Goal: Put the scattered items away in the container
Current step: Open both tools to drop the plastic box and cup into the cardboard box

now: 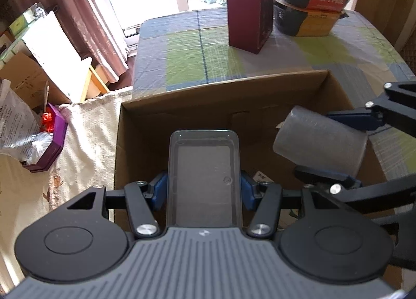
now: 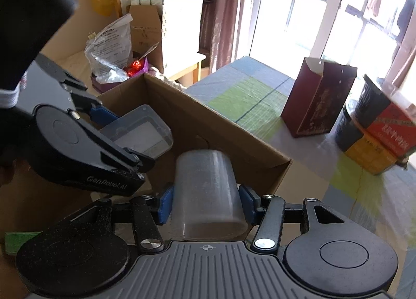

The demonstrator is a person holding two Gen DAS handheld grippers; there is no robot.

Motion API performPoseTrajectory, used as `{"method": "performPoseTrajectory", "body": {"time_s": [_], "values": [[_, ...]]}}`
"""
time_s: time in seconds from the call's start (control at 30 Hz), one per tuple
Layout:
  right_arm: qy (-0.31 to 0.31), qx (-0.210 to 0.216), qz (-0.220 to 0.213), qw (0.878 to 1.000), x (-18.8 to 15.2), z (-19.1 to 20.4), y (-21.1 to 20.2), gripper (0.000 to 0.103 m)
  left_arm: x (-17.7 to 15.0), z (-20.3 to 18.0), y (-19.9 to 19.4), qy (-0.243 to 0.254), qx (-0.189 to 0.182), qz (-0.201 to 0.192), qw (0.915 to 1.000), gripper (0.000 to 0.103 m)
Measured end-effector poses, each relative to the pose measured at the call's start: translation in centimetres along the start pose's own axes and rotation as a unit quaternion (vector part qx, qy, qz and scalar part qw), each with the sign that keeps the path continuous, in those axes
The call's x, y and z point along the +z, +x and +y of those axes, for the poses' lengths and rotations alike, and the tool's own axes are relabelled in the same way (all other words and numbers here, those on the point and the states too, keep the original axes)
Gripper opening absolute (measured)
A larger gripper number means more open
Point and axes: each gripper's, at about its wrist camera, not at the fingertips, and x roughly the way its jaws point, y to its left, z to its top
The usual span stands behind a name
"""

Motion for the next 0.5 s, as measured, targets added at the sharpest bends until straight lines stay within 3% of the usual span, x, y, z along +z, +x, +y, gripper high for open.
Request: {"method": "performPoseTrajectory", "body": {"time_s": [0.03,0.07,0.27,0.5], "values": [[-0.006,0.001,0.000,1.000,0.0,0.1,0.0,0.063,0.0,0.0,0.0,-0.003,0.004,-0.002,1.0000,0.060],[-0.010,0.002,-0.006,1.000,-0.1,0.2,-0.1,0.085,0.1,0.0,0.0,-0.003,0.008,-0.005,1.0000,0.064],[-0.021,0.004,-0.021,1.000,-0.6,0.5,-0.8,0.085,0.2,0.4,-0.1,-0.007,0.021,-0.009,0.9997,0.075],[-0.019,0.008,-0.021,1.000,-0.8,0.8,-1.6,0.085,0.0,0.4,-0.5,-0.009,0.024,-0.007,0.9997,0.076]]}}
